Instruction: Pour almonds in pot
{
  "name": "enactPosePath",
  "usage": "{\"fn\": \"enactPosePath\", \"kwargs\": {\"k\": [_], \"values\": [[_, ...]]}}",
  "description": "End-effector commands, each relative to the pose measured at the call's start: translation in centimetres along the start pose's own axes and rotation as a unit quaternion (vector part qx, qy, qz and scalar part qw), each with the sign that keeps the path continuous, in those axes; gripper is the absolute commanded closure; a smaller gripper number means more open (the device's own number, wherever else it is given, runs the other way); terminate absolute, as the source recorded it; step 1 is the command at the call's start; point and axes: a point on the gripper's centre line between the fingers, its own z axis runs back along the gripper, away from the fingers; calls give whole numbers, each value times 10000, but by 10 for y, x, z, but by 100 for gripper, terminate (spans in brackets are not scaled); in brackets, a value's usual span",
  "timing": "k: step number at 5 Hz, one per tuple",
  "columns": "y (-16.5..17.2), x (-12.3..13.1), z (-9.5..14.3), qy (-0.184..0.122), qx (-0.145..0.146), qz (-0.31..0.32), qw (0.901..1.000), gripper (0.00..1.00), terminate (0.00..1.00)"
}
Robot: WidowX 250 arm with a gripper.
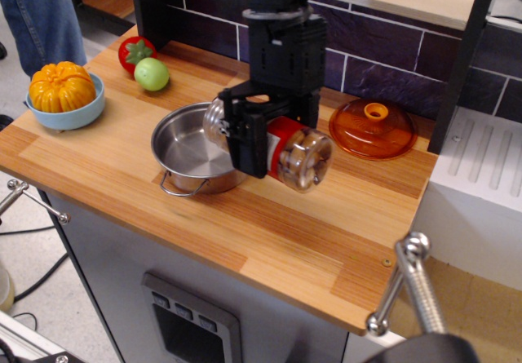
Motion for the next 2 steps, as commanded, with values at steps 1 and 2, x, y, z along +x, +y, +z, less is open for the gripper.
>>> {"fn": "enactPosePath", "kwargs": {"k": [1, 2], "values": [[-7, -3, 8, -651, -28, -477, 9967, 100, 0], [-6, 0, 14, -1001, -169, -675, 9925, 100, 0]]}}
